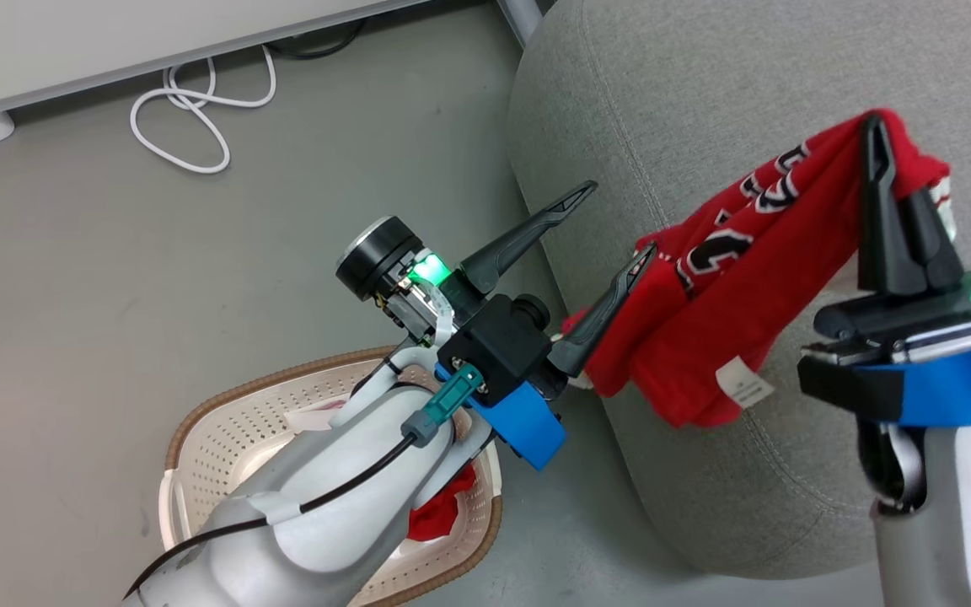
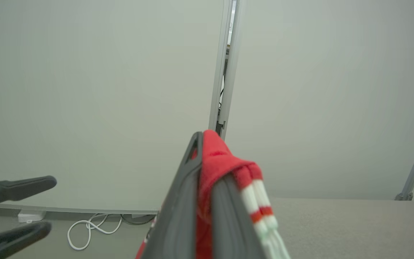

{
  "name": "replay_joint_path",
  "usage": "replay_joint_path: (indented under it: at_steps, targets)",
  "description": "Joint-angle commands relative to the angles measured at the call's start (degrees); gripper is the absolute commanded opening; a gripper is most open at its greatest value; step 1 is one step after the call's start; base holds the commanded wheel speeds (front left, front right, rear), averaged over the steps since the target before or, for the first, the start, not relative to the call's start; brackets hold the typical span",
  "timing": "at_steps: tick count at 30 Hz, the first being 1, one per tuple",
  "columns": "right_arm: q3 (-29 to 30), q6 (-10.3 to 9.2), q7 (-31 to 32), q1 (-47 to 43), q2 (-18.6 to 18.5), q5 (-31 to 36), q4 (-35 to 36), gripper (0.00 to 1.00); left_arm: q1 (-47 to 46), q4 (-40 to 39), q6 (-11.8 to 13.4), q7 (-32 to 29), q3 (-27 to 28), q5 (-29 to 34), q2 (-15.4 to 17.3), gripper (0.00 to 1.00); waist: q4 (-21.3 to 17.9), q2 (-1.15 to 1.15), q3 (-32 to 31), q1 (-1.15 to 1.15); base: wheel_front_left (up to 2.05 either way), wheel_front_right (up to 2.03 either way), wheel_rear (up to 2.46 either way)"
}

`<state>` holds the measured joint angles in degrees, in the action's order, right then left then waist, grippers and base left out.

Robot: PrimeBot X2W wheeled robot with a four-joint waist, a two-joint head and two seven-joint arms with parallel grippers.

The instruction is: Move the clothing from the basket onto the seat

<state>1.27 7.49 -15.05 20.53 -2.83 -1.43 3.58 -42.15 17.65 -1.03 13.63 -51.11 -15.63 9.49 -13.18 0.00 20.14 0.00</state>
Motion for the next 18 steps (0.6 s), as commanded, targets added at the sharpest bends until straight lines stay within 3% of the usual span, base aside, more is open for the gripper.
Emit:
replay_joint_path:
  at_steps: [1,7,18]
  targets:
    - [0.8,0.01,-0.2,2.5,-0.1,0.6,0.7,0.0,-0.7,-0.3,0.2,-0.2,0.1,0.0,0.5,1.0,0.4,0.0,0.8,0.0,0.0,0.0,0.0]
    - [5.7,0.01,-0.2,13.0,-3.1,-0.1,1.2,0.0,-2.2,-1.1,0.4,-0.5,0.2,0.4,1.1,1.0,1.2,0.0,4.5,0.0,0.0,0.0,0.0]
    - [16.4,0.01,-0.2,31.0,-12.8,-0.1,0.0,0.0,-5.6,-1.8,0.4,-0.7,0.0,1.3,1.3,1.0,3.6,0.0,13.0,0.0,0.0,0.0,0.0]
